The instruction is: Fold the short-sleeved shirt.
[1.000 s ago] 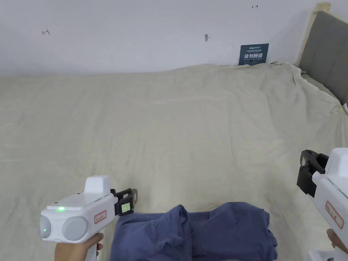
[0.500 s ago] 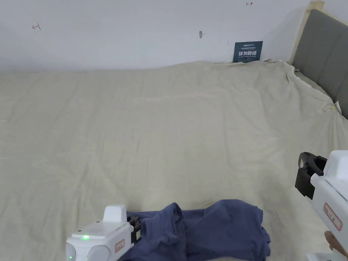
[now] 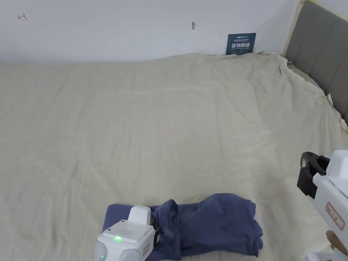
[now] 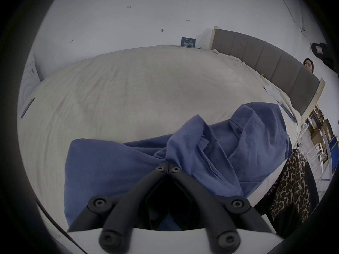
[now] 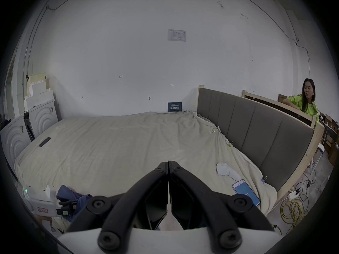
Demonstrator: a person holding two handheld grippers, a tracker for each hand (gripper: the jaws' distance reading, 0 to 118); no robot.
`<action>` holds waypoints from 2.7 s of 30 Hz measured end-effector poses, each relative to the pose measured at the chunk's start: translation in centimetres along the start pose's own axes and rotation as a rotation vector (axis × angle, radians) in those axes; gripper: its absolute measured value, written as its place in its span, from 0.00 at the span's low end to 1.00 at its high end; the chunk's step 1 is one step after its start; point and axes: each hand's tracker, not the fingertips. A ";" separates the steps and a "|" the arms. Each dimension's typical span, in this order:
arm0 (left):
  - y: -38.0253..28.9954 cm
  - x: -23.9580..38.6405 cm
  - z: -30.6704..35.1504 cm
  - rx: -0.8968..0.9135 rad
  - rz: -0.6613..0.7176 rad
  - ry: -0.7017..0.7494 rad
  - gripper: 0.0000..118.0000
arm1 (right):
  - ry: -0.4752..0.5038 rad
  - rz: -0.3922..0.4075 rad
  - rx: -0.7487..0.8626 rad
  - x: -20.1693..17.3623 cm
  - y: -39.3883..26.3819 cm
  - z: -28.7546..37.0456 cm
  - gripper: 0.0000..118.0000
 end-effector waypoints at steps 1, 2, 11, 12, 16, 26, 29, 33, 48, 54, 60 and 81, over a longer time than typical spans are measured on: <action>0.0 0.0 -0.2 -0.008 -0.004 0.001 0.00 | 0.002 0.001 0.001 -0.1 0.0 0.0 0.00; 0.1 -0.2 -0.2 -0.010 -0.002 0.002 0.00 | 0.004 0.003 0.001 -0.2 0.1 0.0 0.00; 3.6 -5.3 5.8 0.030 0.176 -0.181 0.00 | 0.028 0.011 0.005 -1.2 0.4 -0.4 0.00; 4.1 -6.2 6.5 0.028 0.199 -0.201 0.00 | 0.033 0.013 0.005 -1.3 0.4 -0.5 0.00; 5.5 -10.4 8.7 -0.003 0.276 -0.265 0.06 | 0.048 0.017 0.005 -1.9 0.6 -0.7 0.00; 3.0 -17.2 6.9 -0.161 0.378 -0.217 0.85 | 0.057 0.027 -0.005 -2.3 0.4 -1.2 0.00; 2.0 -18.1 5.2 -0.211 0.448 -0.247 0.84 | 0.055 0.029 -0.011 -2.2 0.3 -1.5 0.00; 1.0 -17.8 3.3 -0.230 0.437 -0.261 0.69 | 0.052 0.034 -0.018 -2.2 0.1 -1.6 0.00; 1.2 -16.1 3.1 -0.238 0.387 -0.229 0.10 | 0.040 0.028 -0.024 -1.5 -0.1 -1.9 0.00; 1.3 -18.6 7.5 -0.183 0.437 -0.172 0.09 | 0.047 0.029 -0.014 -1.4 0.2 -2.0 0.00; 0.7 -22.6 11.7 -0.180 0.446 -0.058 0.09 | 0.060 0.029 -0.006 -1.6 0.3 -2.1 0.00; 10.5 -4.5 7.4 -0.210 0.282 -0.369 0.09 | 0.067 0.002 0.009 -1.3 0.2 -1.2 0.00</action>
